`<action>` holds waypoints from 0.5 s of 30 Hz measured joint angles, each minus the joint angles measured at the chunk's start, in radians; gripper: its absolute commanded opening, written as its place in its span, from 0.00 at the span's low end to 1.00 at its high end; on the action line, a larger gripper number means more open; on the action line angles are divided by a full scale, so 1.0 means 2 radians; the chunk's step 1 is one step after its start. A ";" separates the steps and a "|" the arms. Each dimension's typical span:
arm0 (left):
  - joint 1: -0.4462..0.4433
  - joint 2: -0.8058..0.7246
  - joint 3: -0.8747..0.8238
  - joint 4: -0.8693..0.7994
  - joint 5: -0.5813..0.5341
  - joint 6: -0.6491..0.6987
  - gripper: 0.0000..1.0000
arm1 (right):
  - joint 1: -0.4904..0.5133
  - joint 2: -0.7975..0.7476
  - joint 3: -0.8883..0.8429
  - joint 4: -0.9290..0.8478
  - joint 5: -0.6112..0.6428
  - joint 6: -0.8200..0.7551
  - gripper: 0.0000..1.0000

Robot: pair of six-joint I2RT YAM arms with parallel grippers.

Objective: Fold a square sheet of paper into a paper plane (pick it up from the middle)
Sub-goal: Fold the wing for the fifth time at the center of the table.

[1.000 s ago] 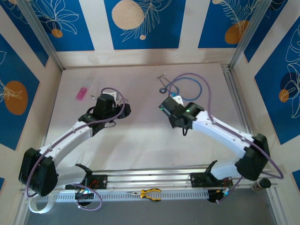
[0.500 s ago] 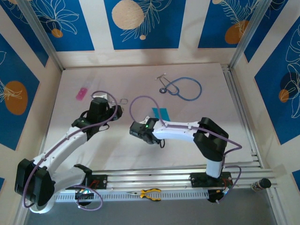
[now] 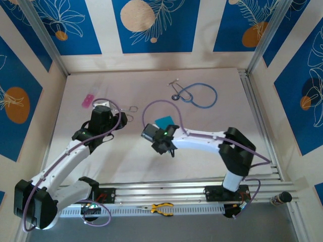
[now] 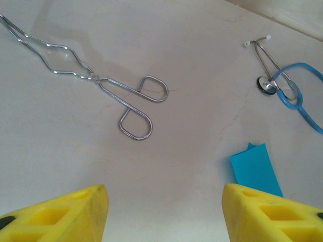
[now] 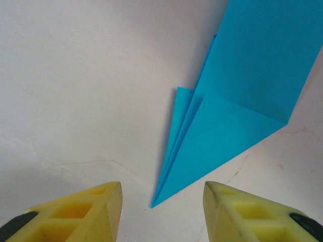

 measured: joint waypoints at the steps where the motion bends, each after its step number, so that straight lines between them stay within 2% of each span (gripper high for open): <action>1: 0.000 0.002 0.000 0.000 0.005 0.000 0.59 | -0.011 -0.017 -0.010 0.014 -0.019 0.006 0.46; 4: 0.002 0.017 0.000 0.010 0.036 0.001 0.49 | -0.070 -0.067 -0.052 0.071 -0.107 0.045 0.28; 7: 0.002 0.049 0.000 0.031 0.083 0.000 0.37 | -0.161 -0.096 -0.112 0.149 -0.212 0.100 0.13; 10: 0.002 0.089 0.000 0.054 0.134 -0.005 0.31 | -0.223 -0.092 -0.153 0.198 -0.271 0.143 0.10; 15: 0.002 0.142 0.001 0.090 0.206 -0.019 0.28 | -0.237 -0.064 -0.166 0.250 -0.333 0.183 0.06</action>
